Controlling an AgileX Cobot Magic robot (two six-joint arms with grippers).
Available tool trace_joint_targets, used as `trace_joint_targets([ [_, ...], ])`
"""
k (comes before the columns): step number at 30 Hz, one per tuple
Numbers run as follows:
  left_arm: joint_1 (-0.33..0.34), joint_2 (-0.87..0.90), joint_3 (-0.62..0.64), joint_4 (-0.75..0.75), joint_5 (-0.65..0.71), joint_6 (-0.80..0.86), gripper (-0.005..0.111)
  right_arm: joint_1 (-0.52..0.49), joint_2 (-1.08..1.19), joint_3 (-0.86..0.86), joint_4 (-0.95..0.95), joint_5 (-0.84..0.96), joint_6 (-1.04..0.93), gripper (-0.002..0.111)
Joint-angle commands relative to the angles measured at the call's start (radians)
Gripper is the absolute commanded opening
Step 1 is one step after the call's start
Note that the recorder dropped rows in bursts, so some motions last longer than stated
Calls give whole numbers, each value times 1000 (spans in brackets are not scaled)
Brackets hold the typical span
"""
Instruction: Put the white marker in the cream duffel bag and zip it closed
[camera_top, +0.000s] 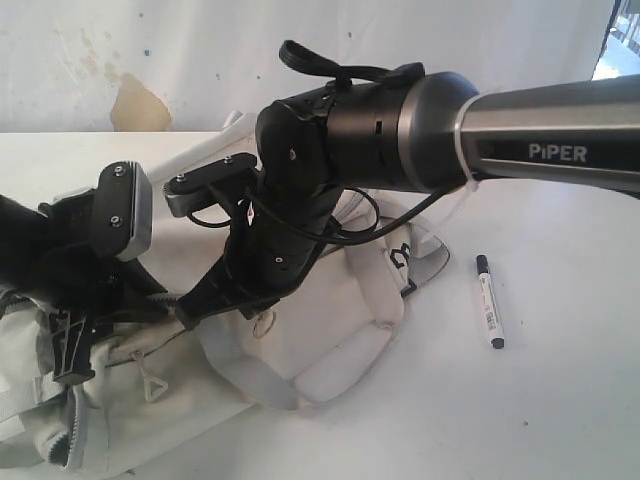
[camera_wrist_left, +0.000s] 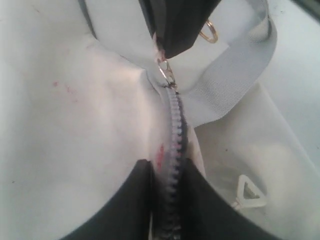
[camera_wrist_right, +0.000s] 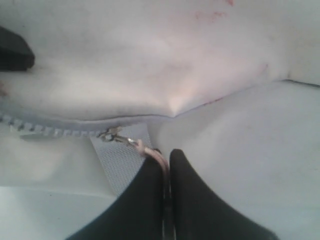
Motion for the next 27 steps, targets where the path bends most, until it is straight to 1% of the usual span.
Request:
trace_joint_targets([
  [1,-3,3,5,-12,40,-8,0,-1,-11,3,-1,0,5,0],
  [6,-3,-30,5,-5,53,-36,0,-11,-11,3,-5,15,11,0],
  [11,-1,-89,5,3,43,-50,0,-54,-11,3,-8,41,20,0],
  [13,-1,-104,5,37,43,-71,0,-67,-11,3,-8,45,20,0],
  [16,-1,-114,5,126,40,-169,0,-87,-11,3,-9,47,20,0],
  [20,-1,-114,5,195,49,-261,0,-105,-11,3,-18,47,20,0],
  [27,-1,-114,5,204,53,-302,0,-196,-11,3,-36,36,20,0],
])
